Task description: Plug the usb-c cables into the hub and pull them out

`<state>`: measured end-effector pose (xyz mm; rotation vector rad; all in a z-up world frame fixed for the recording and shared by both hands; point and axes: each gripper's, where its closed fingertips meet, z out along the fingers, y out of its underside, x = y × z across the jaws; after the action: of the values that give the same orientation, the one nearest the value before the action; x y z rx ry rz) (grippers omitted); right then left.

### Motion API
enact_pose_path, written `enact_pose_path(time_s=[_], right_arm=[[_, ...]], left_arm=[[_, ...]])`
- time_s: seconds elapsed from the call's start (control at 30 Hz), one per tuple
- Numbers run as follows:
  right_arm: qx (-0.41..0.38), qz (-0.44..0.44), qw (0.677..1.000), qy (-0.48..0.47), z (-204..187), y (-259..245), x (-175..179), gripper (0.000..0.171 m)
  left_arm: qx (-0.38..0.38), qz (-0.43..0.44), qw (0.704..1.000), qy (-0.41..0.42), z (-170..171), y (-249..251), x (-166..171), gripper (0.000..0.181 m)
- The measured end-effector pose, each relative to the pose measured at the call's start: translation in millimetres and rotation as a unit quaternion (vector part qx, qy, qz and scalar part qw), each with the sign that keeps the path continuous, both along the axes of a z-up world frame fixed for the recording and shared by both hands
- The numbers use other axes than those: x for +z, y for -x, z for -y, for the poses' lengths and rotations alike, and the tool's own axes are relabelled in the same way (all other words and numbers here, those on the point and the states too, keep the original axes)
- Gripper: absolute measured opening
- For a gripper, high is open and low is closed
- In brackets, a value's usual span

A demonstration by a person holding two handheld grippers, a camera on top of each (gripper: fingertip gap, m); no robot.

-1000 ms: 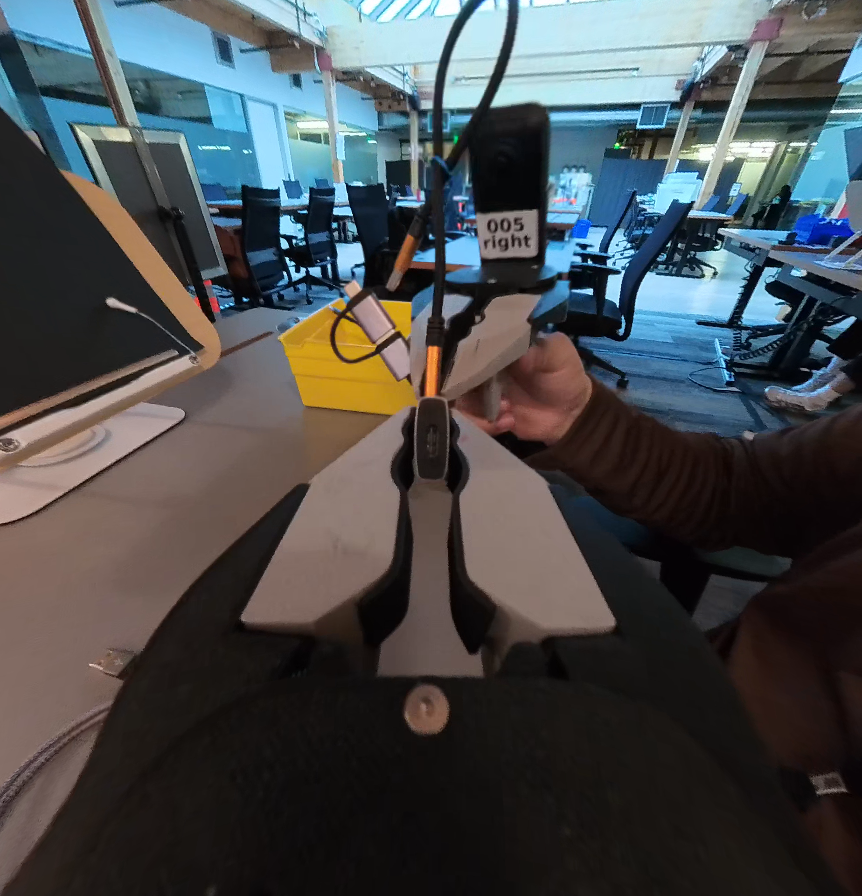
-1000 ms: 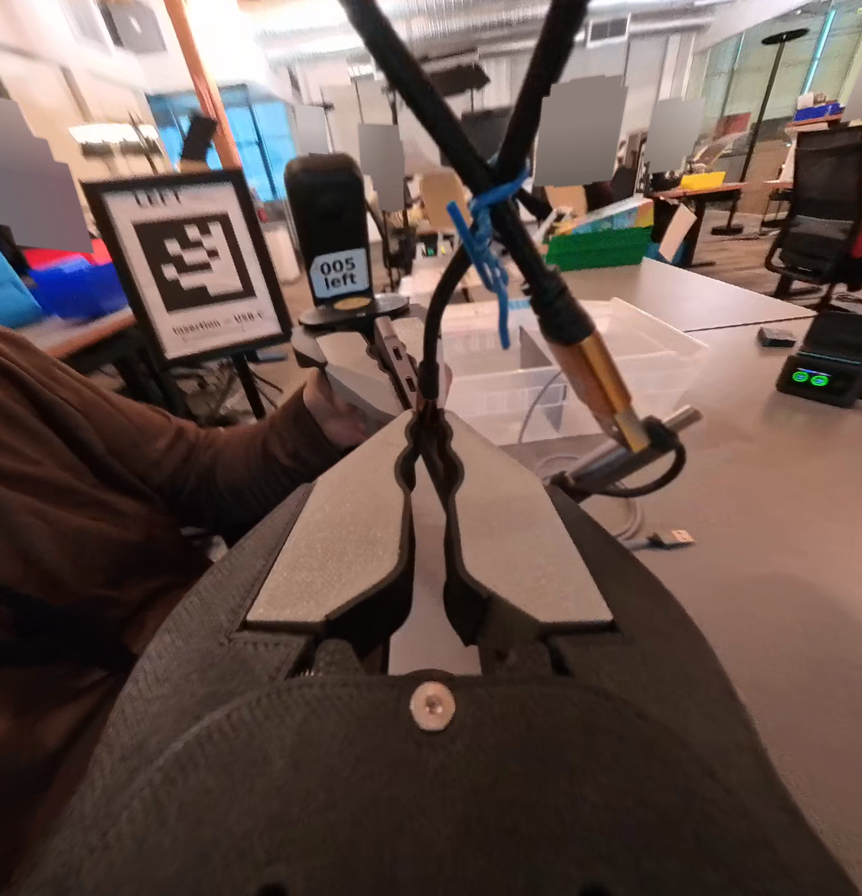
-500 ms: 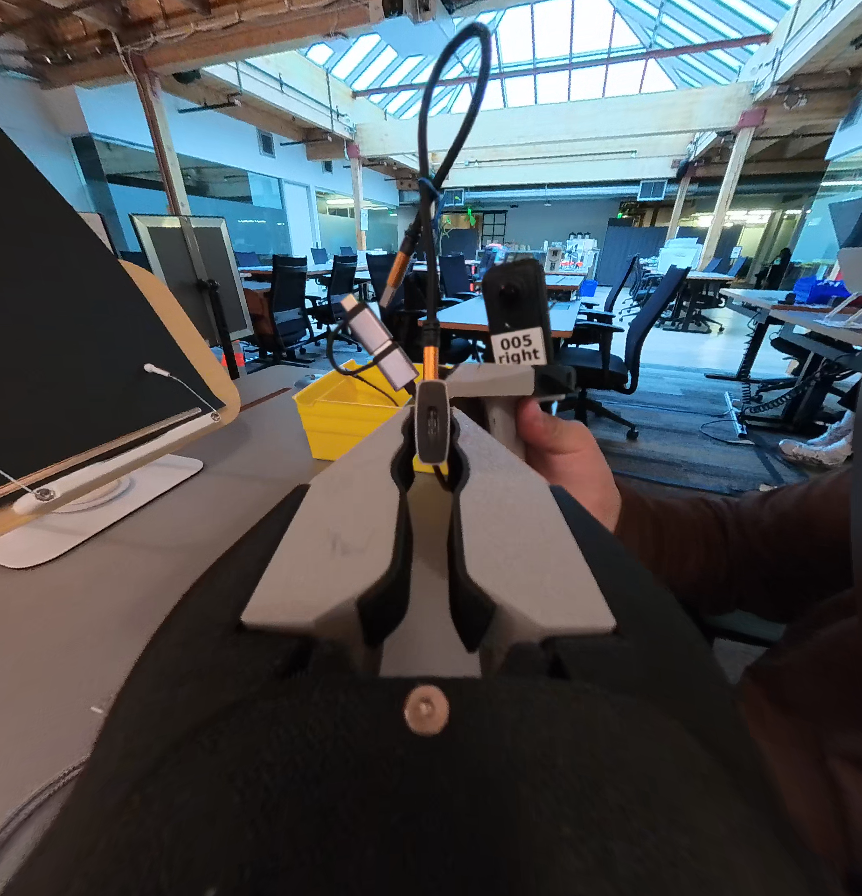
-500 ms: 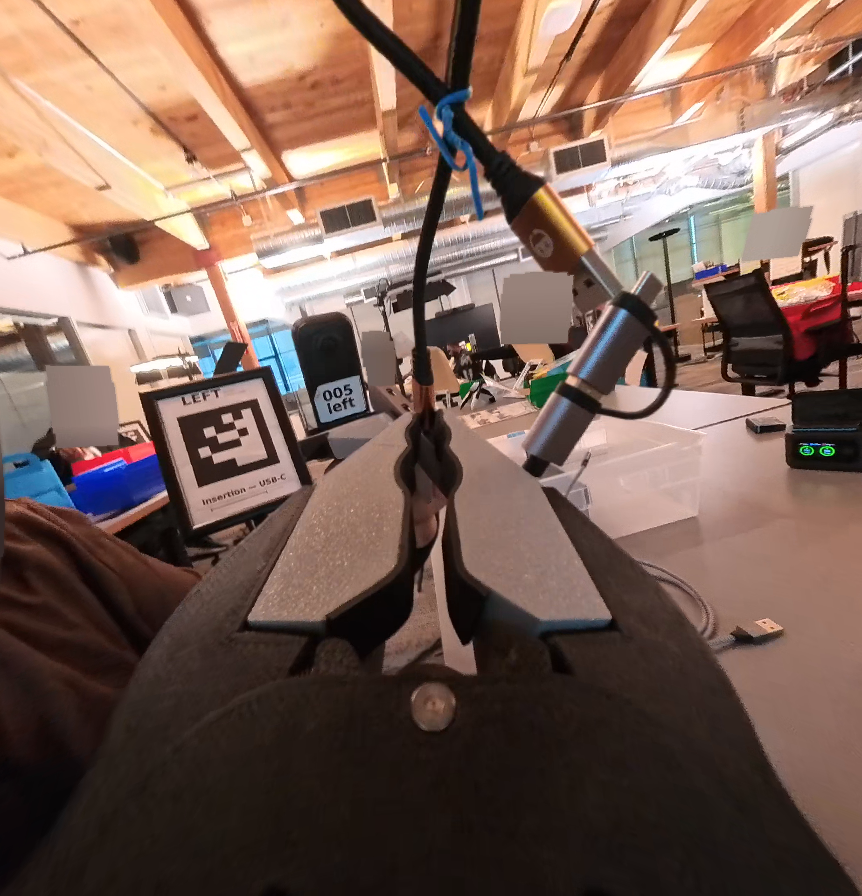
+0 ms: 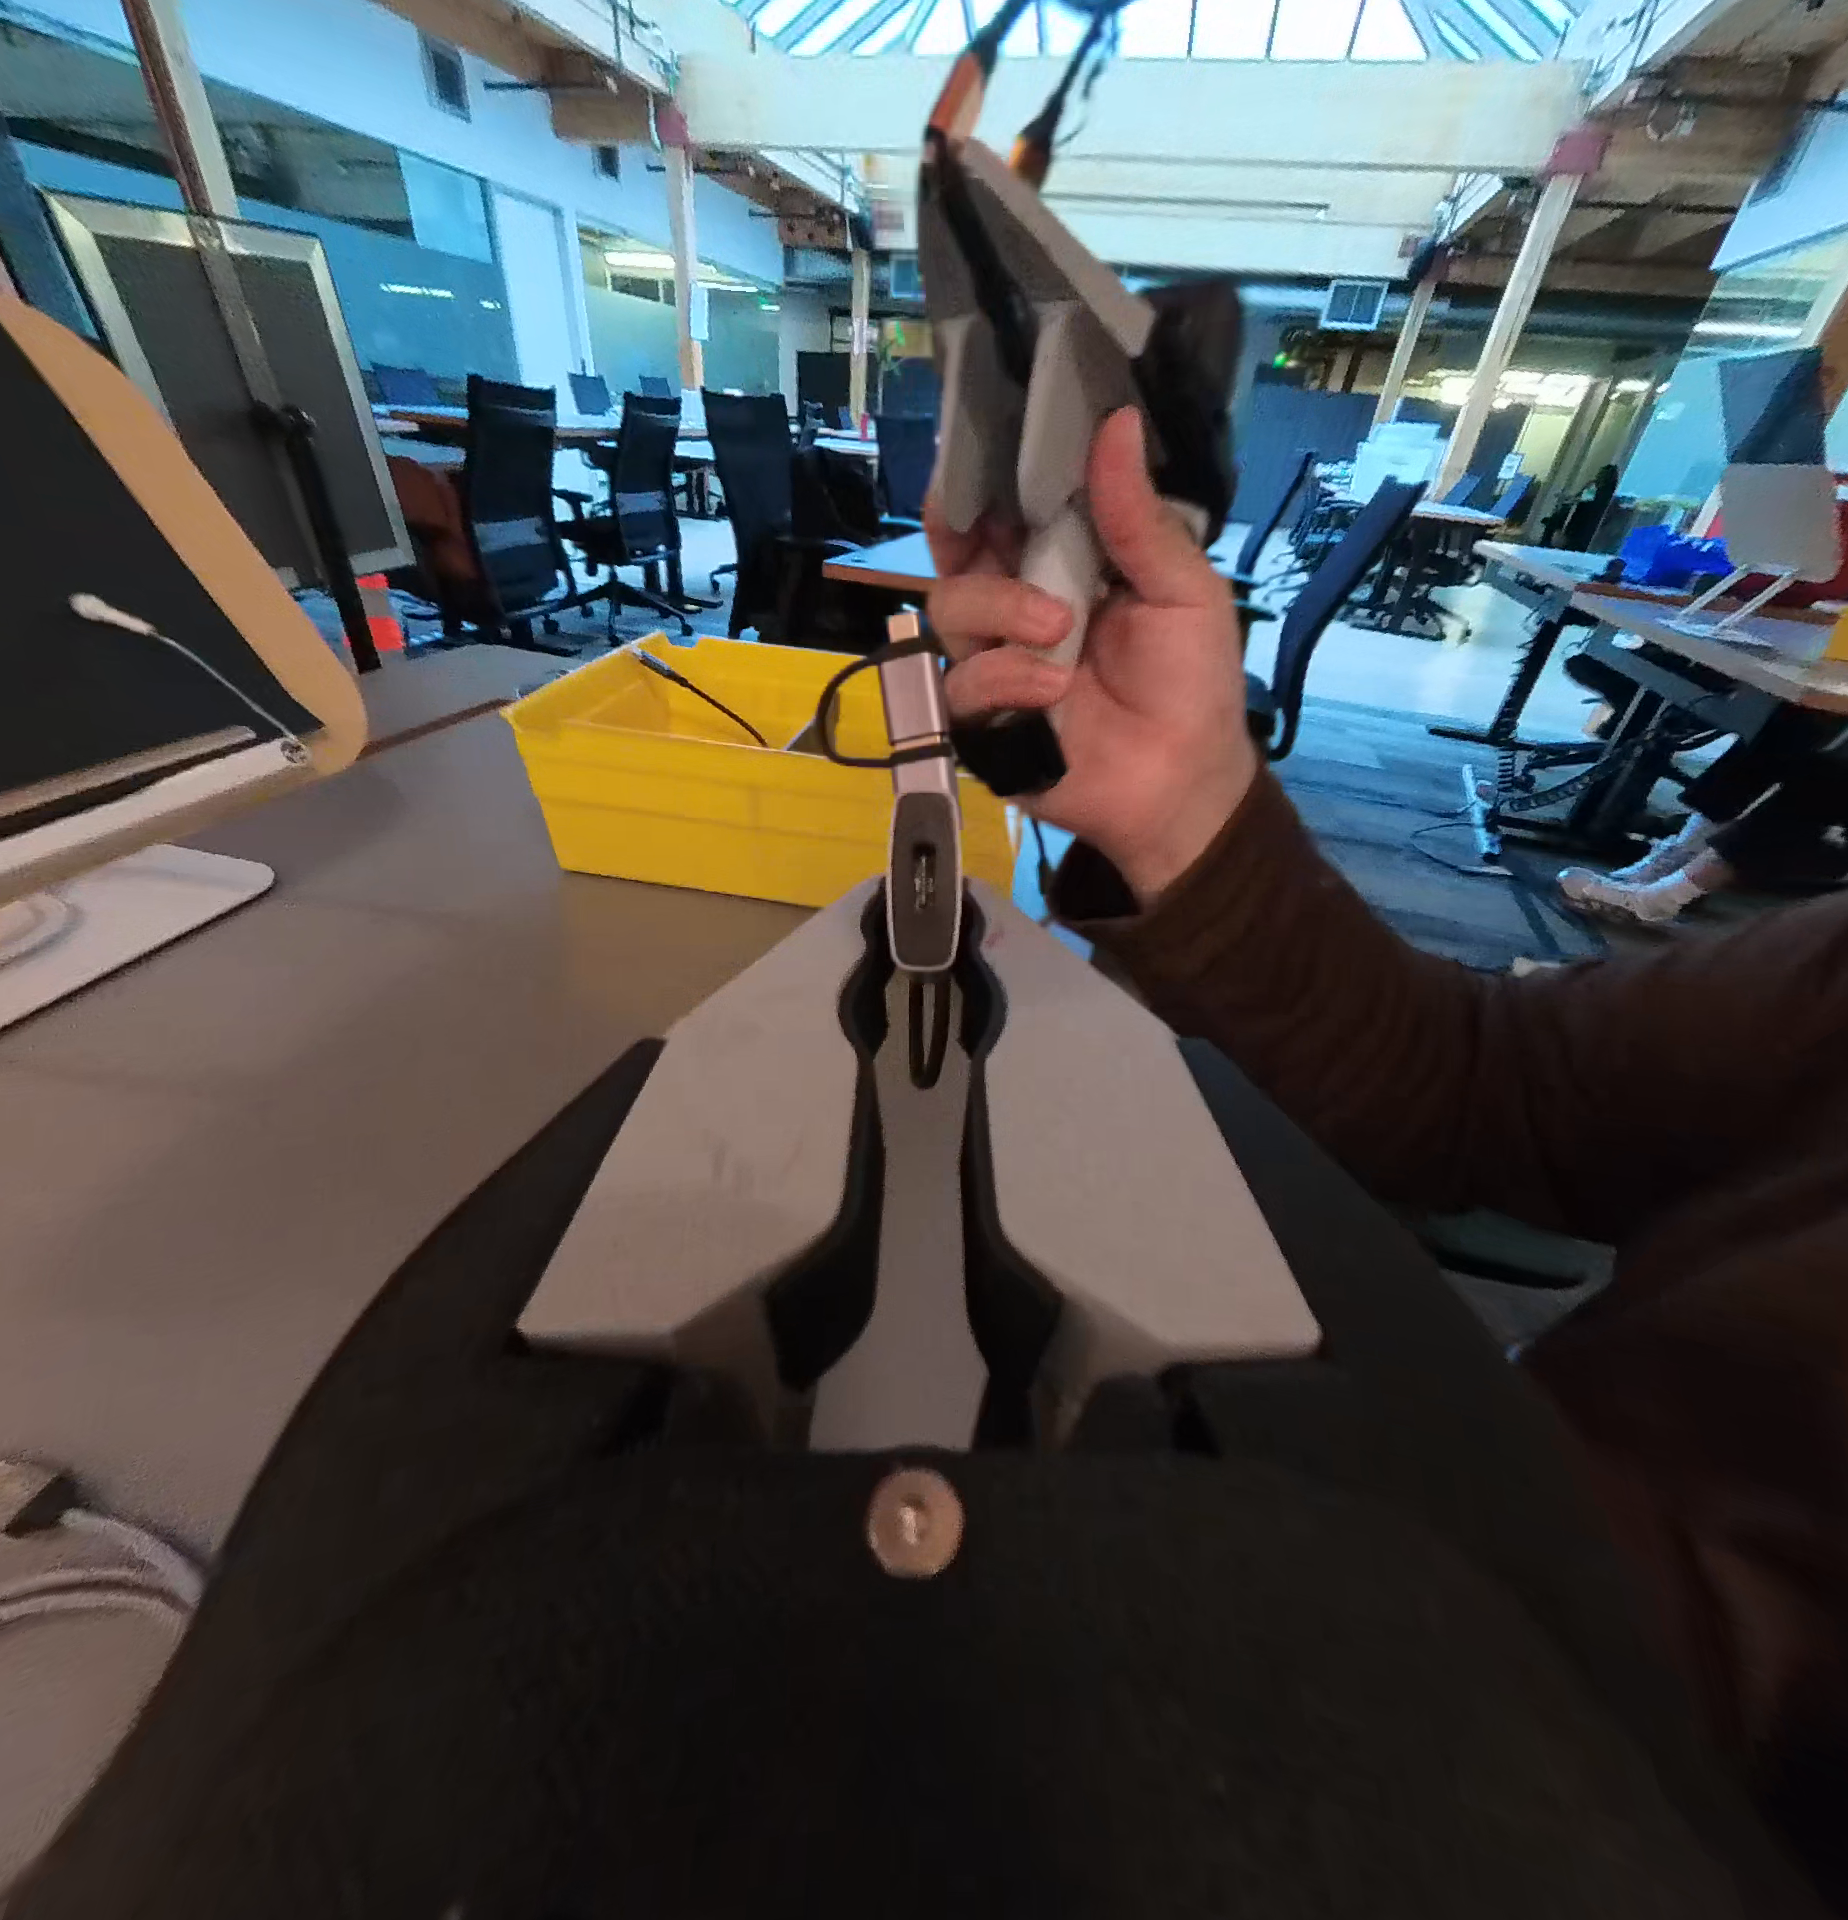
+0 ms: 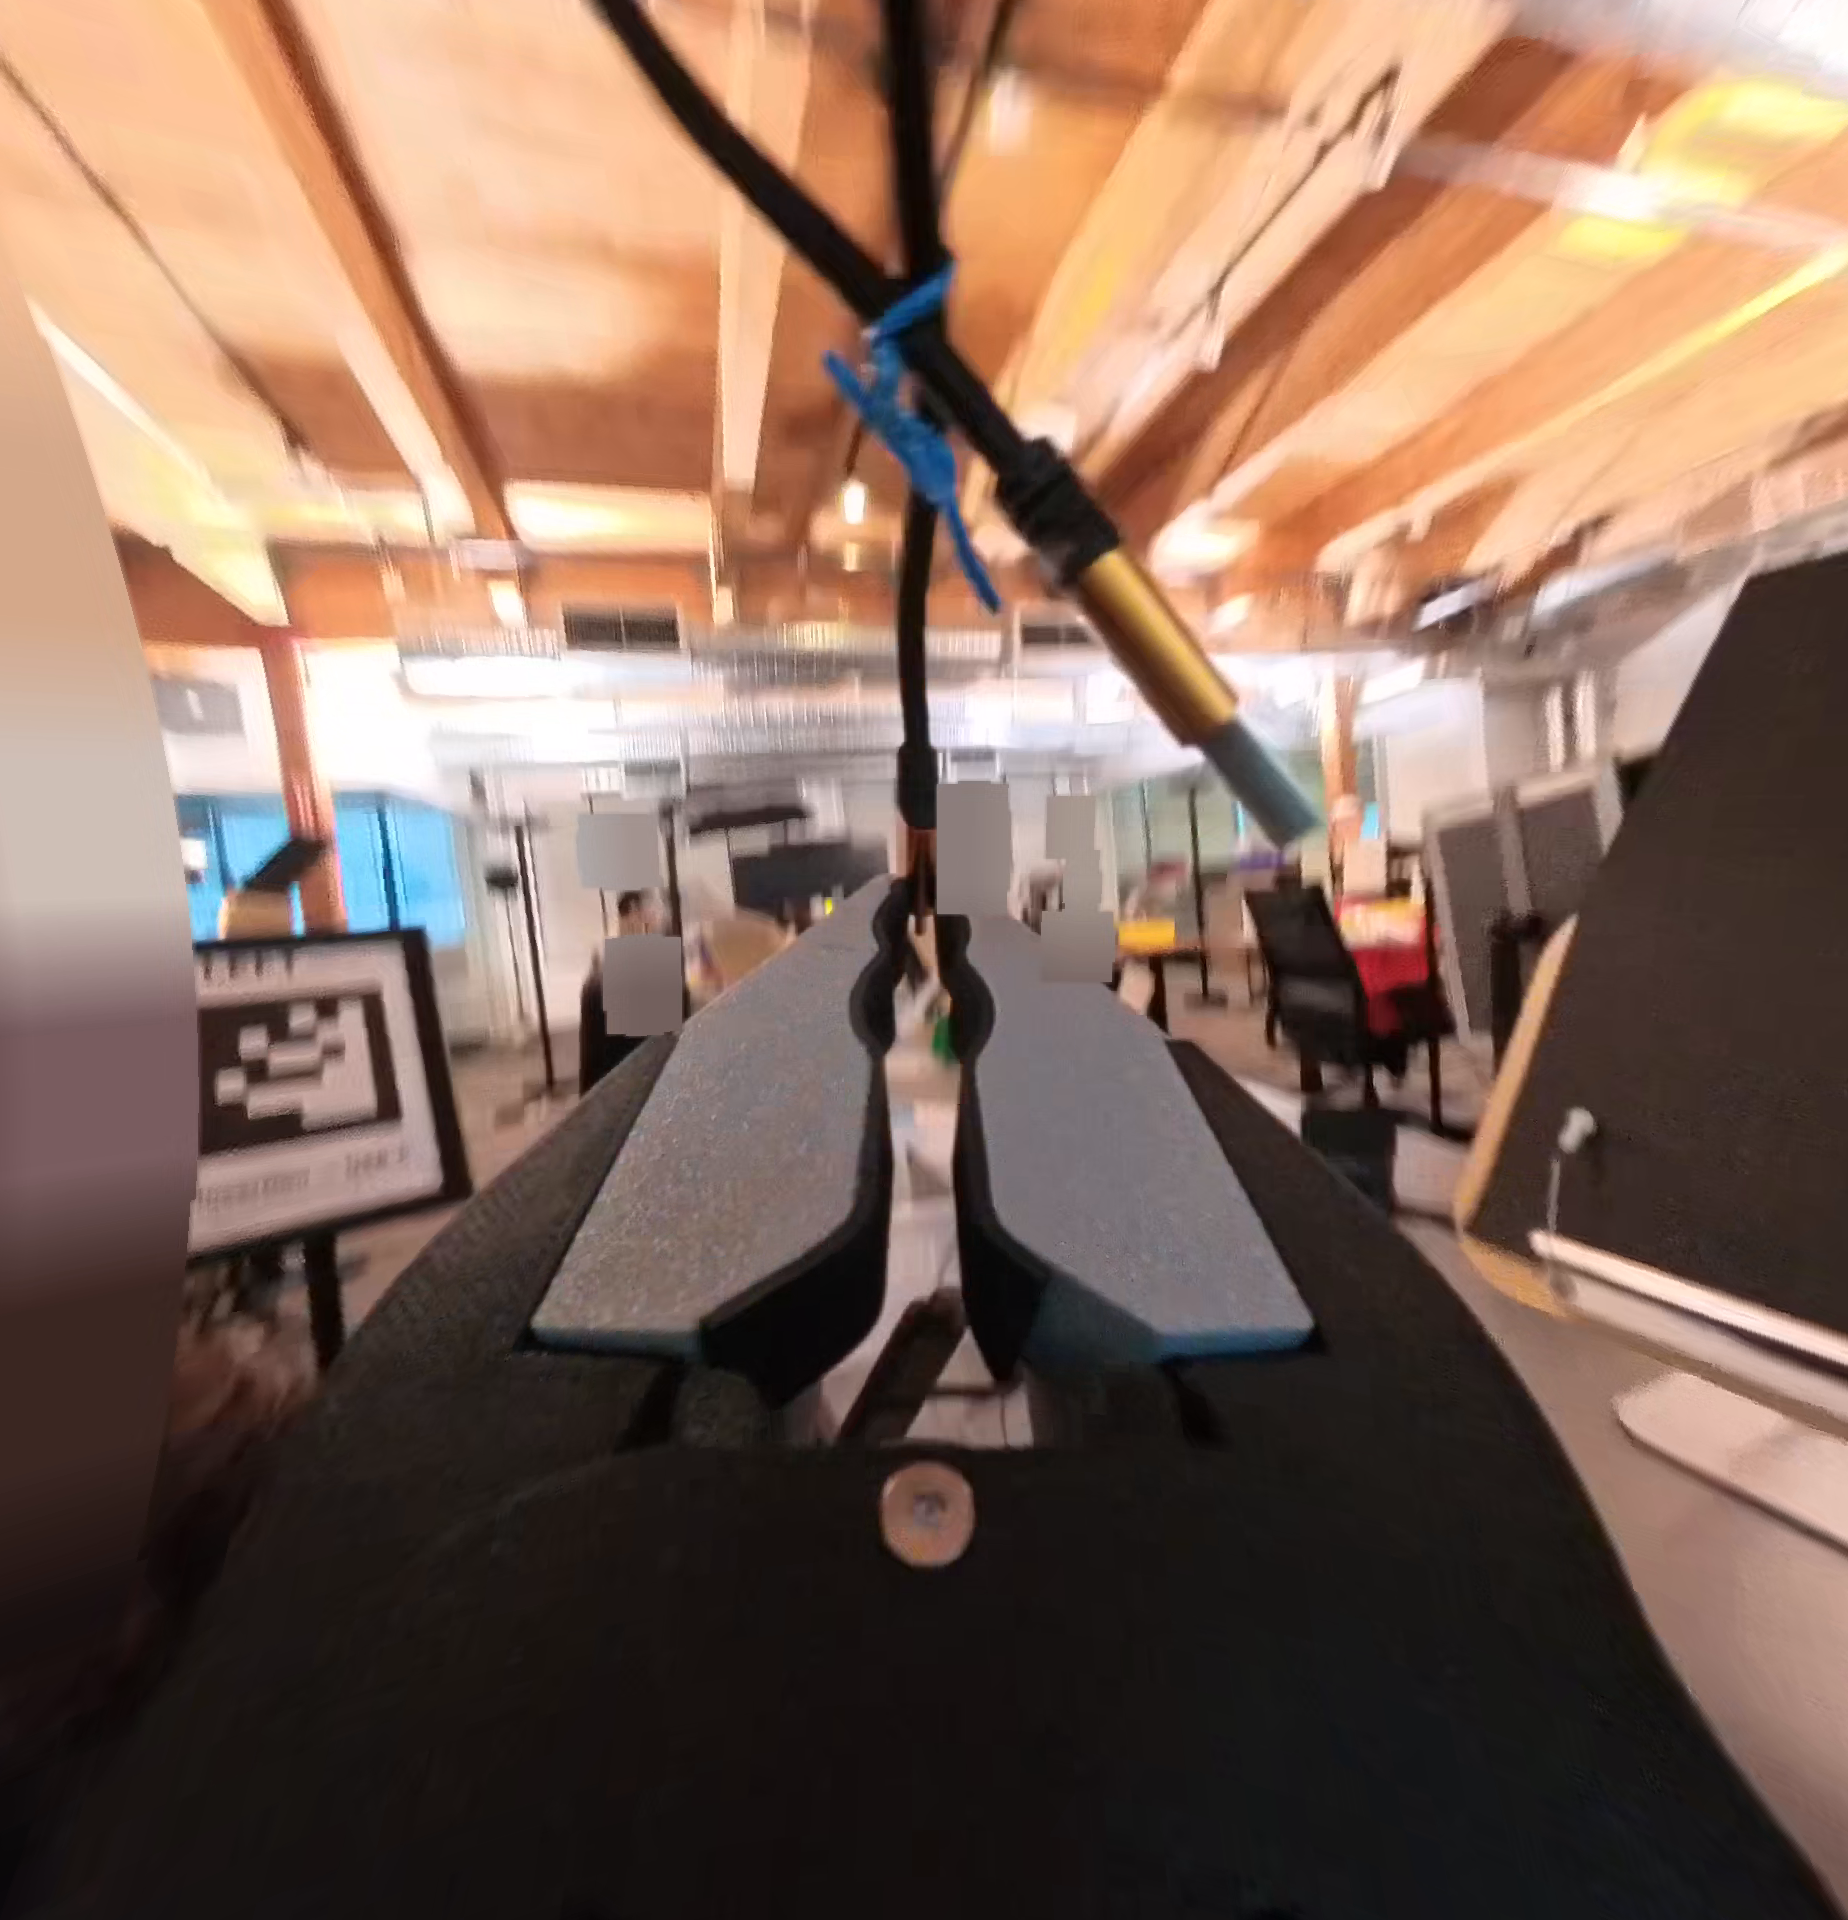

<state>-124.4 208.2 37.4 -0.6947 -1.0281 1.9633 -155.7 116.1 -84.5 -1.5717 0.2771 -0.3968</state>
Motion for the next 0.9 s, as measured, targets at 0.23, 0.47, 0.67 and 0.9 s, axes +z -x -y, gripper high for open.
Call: enact_pose_path(time_s=[0.23,0.47,0.67,0.9], right_arm=[[-0.216,0.127,0.957,-0.147,-75.0,-55.1,-6.4,0.002],[-0.343,0.188,0.907,-0.158,-130.2,-123.5,-14.4,0.001],[-0.359,0.322,0.865,-0.139,-166.2,-126.0,-71.3,0.000],[-0.366,0.744,0.548,-0.110,-241.3,-158.5,-283.3,0.000]], left_arm=[[0.036,-0.081,0.996,-0.005,-1.1,2.0,-0.6,0.008],[0.039,-0.058,0.998,-0.008,-1.3,12.8,0.6,0.007],[0.035,-0.063,0.997,-0.018,-8.1,19.2,7.4,0.007],[0.004,-0.065,0.998,-0.014,-26.7,11.7,2.0,0.007]])
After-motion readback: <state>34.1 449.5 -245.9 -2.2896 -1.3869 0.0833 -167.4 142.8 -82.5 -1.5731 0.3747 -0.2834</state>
